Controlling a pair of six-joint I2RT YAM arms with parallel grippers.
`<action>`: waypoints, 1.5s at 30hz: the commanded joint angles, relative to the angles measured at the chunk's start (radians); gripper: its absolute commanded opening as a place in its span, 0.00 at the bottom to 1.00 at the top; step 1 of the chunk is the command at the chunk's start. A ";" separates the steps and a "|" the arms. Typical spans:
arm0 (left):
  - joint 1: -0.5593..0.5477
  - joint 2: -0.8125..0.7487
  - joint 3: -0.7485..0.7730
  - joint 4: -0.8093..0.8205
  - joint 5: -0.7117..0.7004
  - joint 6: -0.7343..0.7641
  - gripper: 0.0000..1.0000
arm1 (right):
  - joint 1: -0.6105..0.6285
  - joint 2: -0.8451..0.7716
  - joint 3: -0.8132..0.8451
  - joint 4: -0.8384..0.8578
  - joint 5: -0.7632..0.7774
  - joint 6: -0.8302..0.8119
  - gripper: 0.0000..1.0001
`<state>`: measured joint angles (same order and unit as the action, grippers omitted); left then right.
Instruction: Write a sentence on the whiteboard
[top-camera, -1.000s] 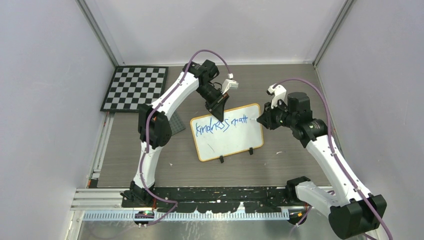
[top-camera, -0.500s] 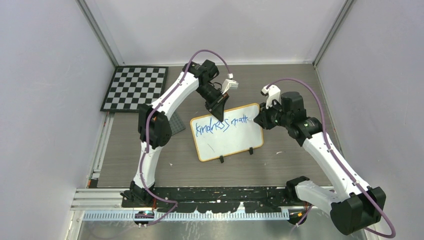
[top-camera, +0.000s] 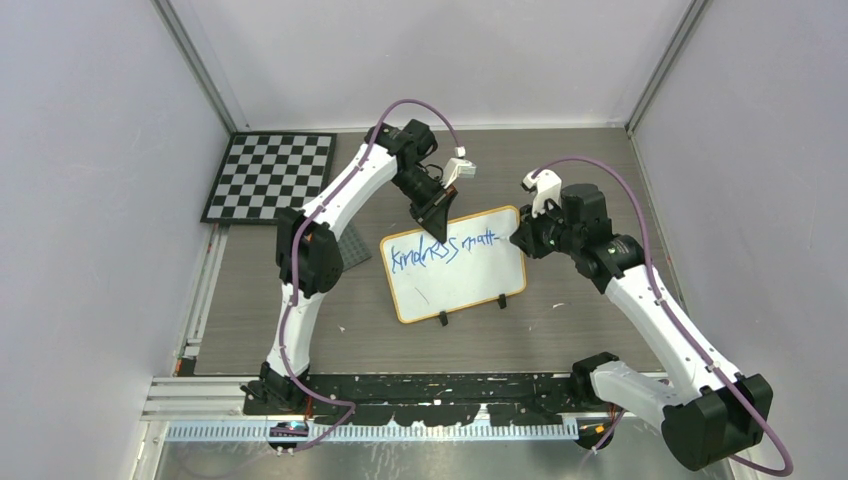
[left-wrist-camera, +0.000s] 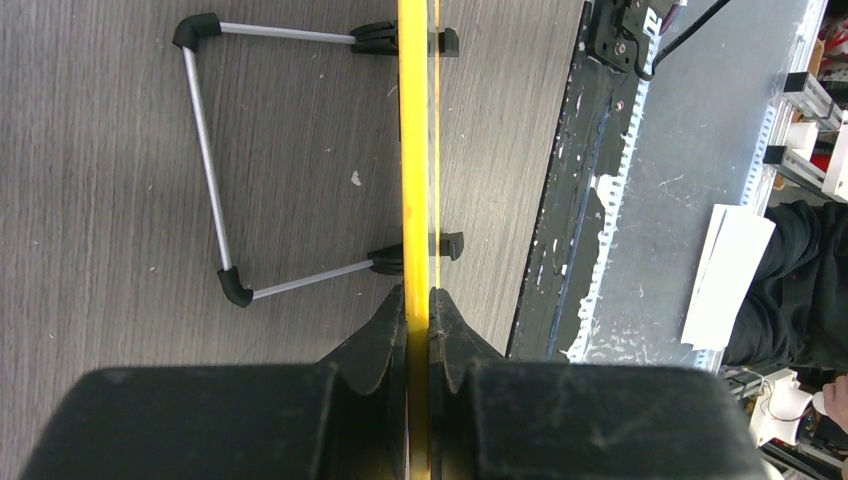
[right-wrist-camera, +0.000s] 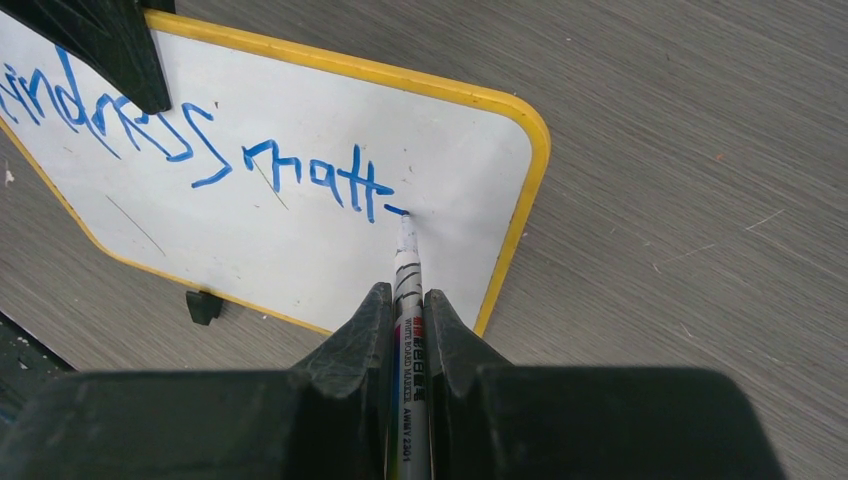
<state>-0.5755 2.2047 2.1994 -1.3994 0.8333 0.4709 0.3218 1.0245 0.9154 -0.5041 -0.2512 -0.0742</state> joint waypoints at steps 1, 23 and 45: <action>-0.005 -0.020 -0.013 -0.035 -0.036 0.037 0.00 | 0.000 -0.024 0.032 0.054 0.070 -0.015 0.00; -0.006 -0.020 -0.011 -0.038 -0.031 0.042 0.00 | 0.004 -0.012 0.042 0.085 0.002 0.007 0.00; -0.006 -0.029 -0.024 -0.041 -0.040 0.051 0.00 | 0.037 0.012 0.018 0.053 0.006 -0.030 0.00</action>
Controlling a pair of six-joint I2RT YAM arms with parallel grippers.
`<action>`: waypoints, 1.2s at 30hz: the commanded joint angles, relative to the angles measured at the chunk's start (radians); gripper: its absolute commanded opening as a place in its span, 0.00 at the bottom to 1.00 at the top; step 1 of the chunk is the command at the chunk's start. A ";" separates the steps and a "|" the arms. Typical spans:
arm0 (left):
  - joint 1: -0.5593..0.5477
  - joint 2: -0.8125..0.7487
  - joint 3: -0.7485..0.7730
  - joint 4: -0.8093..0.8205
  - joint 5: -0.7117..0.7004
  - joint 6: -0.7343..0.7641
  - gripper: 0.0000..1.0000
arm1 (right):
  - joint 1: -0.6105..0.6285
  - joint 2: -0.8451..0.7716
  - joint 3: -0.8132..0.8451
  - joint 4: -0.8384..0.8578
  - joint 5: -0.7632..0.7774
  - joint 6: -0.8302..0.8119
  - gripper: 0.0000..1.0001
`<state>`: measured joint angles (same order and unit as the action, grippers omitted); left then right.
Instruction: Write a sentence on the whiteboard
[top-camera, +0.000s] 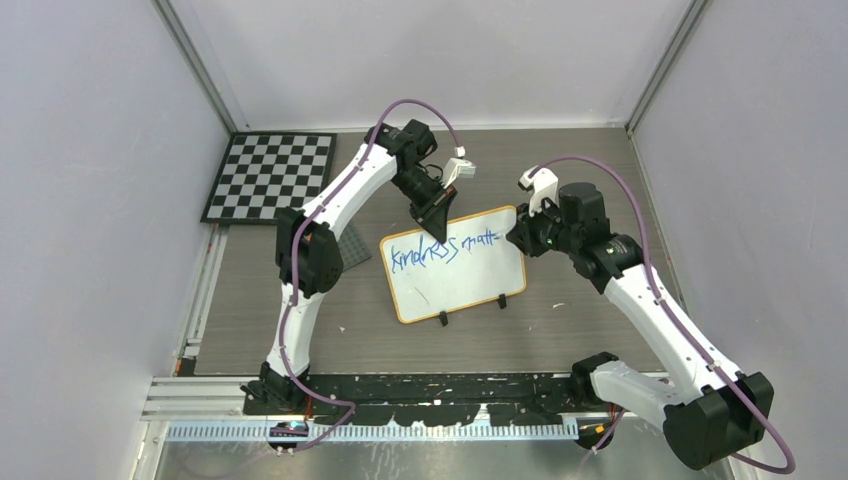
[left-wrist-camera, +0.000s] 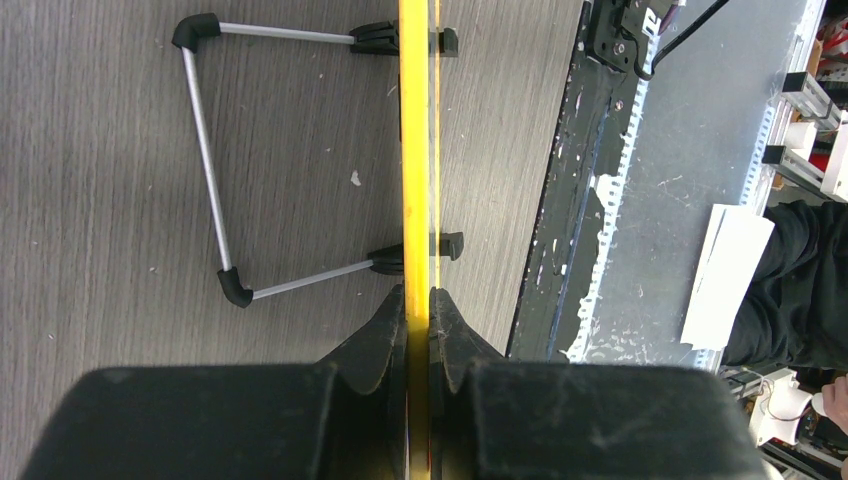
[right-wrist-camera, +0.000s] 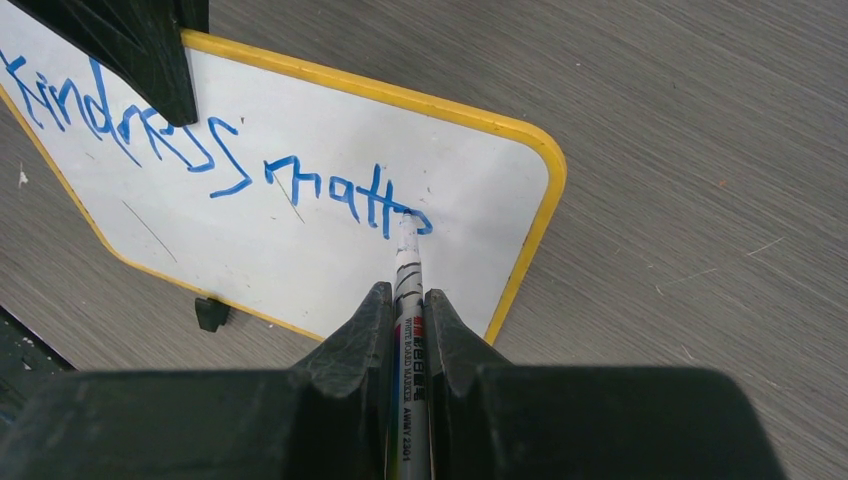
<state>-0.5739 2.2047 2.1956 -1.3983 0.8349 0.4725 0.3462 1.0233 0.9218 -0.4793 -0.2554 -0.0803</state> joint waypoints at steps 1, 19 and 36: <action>-0.007 -0.030 -0.022 -0.042 -0.042 0.051 0.00 | 0.015 0.014 0.010 0.025 0.011 -0.026 0.00; -0.006 -0.042 -0.040 -0.044 -0.049 0.057 0.00 | 0.016 -0.025 -0.009 -0.019 0.111 -0.067 0.00; -0.007 -0.041 -0.040 -0.039 -0.042 0.054 0.00 | 0.012 -0.054 0.043 0.014 0.063 -0.047 0.00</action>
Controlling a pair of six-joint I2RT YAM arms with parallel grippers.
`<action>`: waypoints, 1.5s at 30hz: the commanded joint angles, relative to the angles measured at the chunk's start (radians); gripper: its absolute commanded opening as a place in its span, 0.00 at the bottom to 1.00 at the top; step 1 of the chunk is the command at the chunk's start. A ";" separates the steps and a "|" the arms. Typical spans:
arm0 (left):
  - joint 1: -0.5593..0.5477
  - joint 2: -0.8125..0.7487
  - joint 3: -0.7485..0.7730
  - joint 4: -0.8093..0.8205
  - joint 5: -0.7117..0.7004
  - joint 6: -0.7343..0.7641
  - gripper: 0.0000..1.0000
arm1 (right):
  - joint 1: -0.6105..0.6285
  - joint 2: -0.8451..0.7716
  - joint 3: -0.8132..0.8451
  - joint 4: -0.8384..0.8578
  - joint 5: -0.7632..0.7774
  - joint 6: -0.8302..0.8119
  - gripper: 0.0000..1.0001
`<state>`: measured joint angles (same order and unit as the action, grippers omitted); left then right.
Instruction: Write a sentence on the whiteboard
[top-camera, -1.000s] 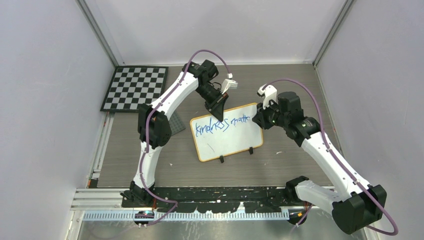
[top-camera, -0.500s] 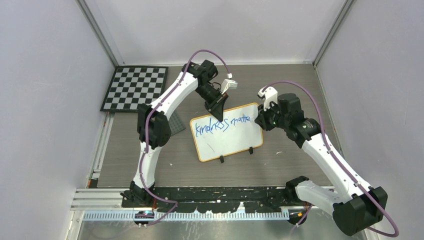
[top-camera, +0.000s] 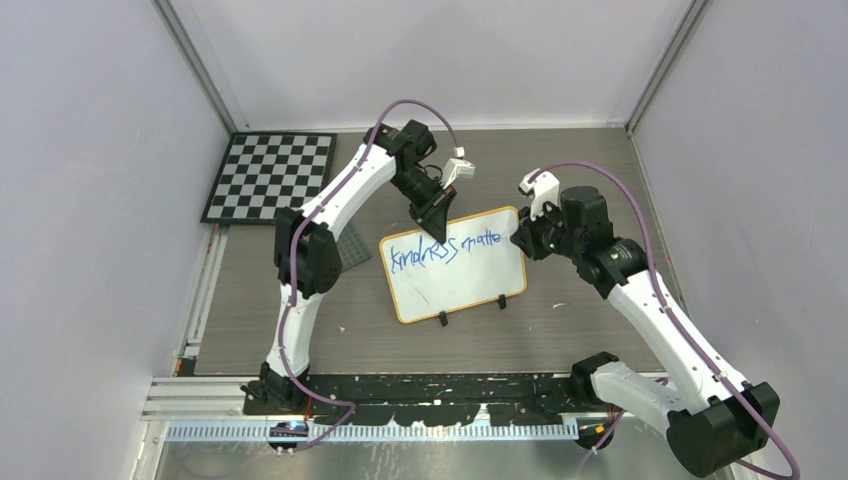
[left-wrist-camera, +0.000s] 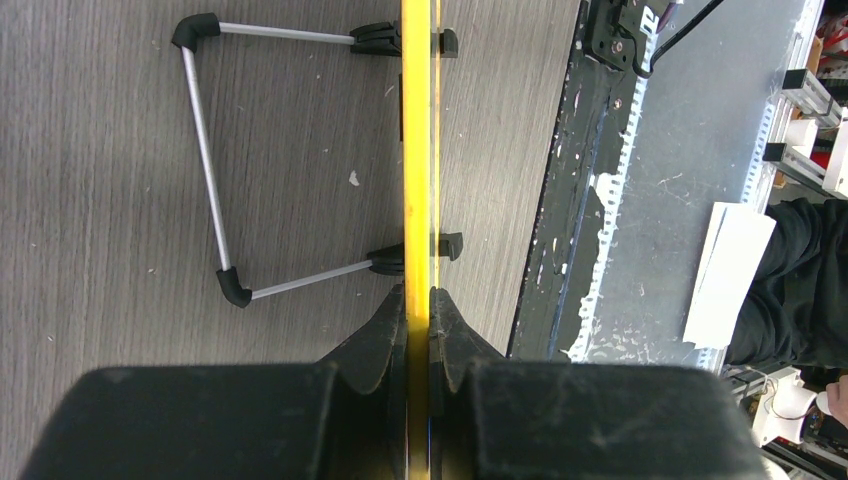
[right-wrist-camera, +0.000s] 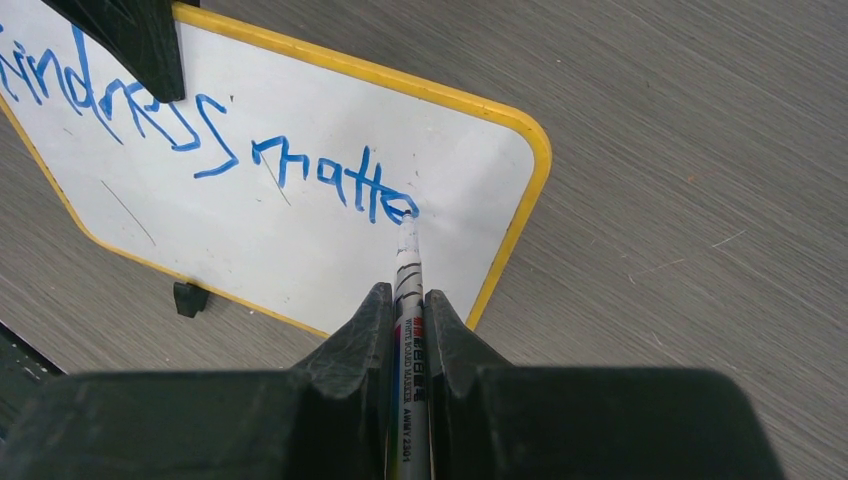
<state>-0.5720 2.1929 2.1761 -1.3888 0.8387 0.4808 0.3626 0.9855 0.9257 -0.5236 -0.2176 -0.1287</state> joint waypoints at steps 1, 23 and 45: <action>-0.009 -0.029 -0.020 -0.049 -0.046 0.046 0.00 | -0.004 -0.012 0.036 0.065 0.032 0.000 0.00; -0.009 -0.028 -0.014 -0.046 -0.047 0.042 0.00 | -0.004 -0.007 -0.021 0.035 0.100 -0.030 0.00; -0.009 -0.032 -0.016 -0.049 -0.049 0.043 0.00 | -0.004 0.004 0.012 0.072 0.083 0.009 0.00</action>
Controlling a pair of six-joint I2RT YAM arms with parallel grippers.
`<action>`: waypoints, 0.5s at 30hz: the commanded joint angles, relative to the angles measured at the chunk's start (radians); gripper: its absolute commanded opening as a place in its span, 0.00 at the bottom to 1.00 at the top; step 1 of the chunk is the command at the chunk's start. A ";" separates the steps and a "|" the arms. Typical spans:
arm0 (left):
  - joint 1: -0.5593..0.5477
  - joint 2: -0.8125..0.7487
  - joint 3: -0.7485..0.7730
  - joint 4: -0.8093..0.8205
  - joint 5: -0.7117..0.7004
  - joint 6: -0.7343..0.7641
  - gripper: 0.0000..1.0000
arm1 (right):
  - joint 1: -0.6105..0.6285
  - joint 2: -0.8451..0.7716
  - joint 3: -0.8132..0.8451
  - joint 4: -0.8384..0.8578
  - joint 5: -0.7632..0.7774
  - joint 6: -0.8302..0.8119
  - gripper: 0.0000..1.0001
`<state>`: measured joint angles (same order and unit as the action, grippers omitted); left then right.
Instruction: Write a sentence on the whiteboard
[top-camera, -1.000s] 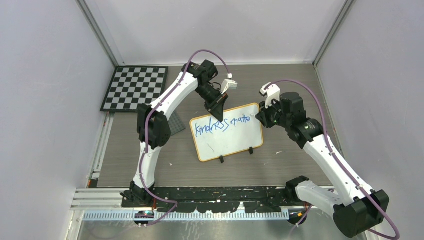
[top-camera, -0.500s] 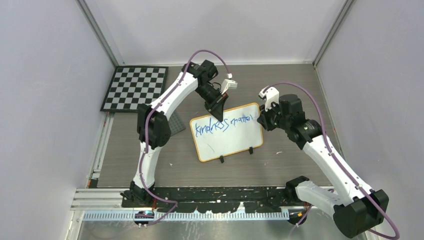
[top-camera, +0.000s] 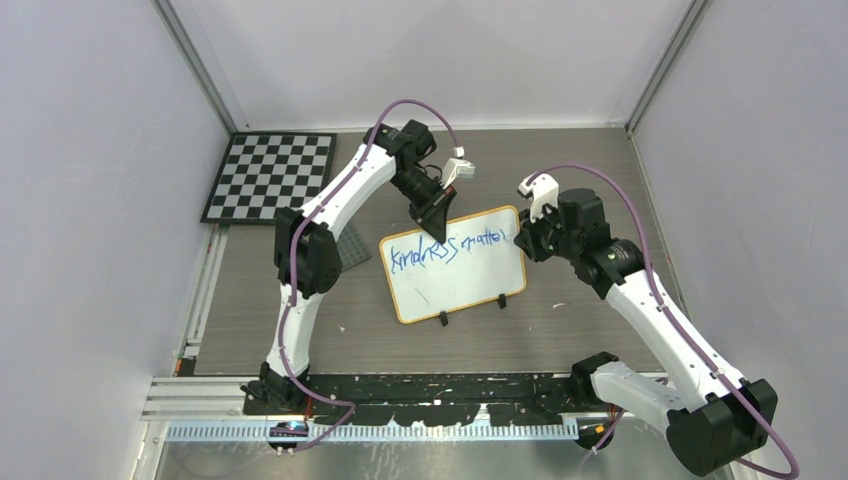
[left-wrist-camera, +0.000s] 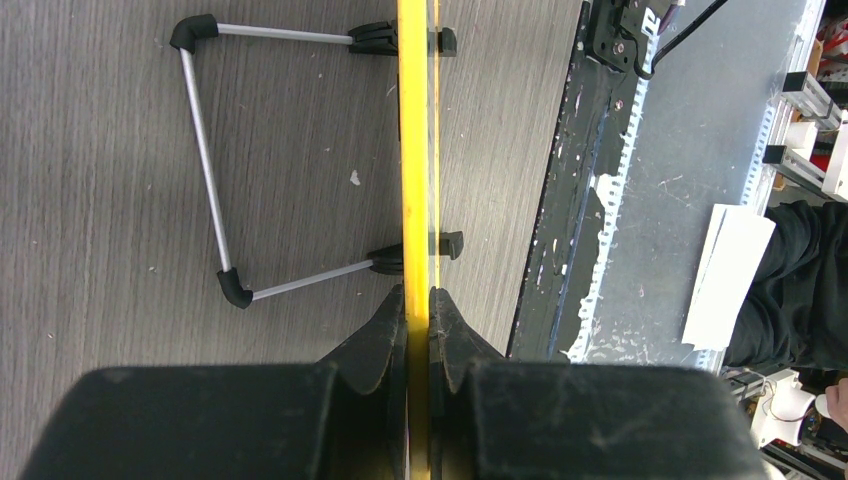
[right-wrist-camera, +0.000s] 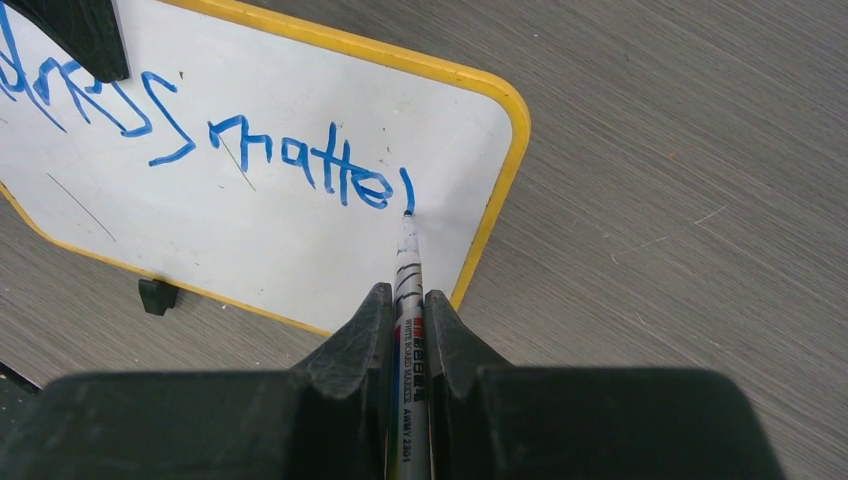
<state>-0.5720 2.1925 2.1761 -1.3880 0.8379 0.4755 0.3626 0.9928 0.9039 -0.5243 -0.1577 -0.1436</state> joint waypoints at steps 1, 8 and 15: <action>-0.009 -0.032 -0.016 -0.049 -0.049 0.049 0.00 | -0.004 -0.001 0.036 0.074 0.025 0.025 0.00; -0.007 -0.036 -0.020 -0.050 -0.049 0.051 0.00 | -0.007 -0.002 0.043 0.090 0.052 0.035 0.00; -0.007 -0.034 -0.019 -0.047 -0.050 0.048 0.00 | -0.011 -0.009 0.045 0.105 0.066 0.045 0.00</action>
<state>-0.5709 2.1925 2.1761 -1.3876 0.8375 0.4744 0.3607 0.9928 0.9070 -0.4995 -0.1349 -0.1135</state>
